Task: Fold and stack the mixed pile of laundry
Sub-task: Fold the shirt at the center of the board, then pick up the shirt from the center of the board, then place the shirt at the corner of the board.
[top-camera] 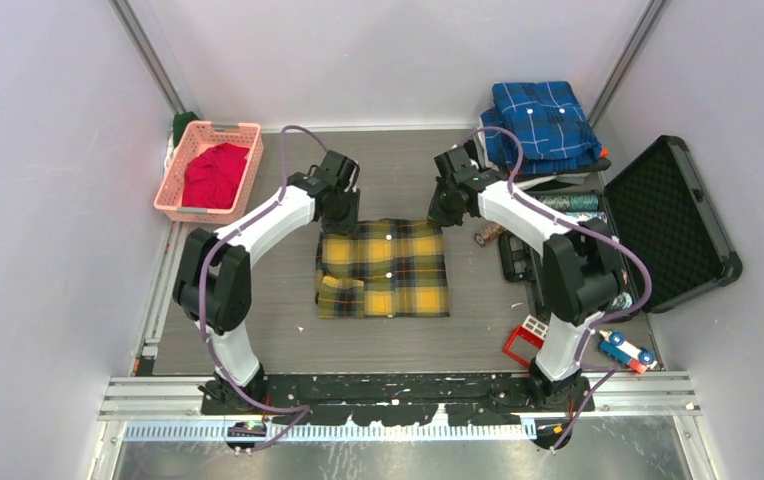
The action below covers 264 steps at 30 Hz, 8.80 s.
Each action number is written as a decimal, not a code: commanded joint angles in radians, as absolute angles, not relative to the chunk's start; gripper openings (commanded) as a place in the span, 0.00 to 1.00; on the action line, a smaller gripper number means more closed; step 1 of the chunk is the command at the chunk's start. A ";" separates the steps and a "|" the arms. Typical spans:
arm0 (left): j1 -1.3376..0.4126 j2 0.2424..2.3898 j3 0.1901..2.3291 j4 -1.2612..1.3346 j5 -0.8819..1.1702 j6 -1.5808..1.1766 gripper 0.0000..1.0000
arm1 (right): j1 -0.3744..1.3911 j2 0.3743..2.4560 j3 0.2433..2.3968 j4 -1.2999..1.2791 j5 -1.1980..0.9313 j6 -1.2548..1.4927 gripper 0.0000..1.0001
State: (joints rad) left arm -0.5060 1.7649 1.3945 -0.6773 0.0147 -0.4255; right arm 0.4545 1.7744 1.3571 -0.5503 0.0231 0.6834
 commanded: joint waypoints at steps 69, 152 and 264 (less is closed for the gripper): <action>-0.529 1.554 0.950 -0.565 -0.049 -0.493 0.43 | 0.816 1.728 1.073 -0.607 0.224 0.892 0.01; -1.177 1.759 1.336 -0.476 -0.322 -0.503 0.00 | 0.129 1.619 0.915 -0.203 -0.555 0.899 0.77; -1.126 0.724 0.919 -1.041 -0.604 -0.559 1.00 | 0.082 1.935 2.707 -0.912 -0.110 -0.207 0.01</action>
State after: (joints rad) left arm -1.1271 0.7338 0.9123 -1.0790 -0.5858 -0.5674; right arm 0.0891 2.0396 2.6457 -1.0306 -0.1112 -0.2031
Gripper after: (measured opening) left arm 0.996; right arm 0.053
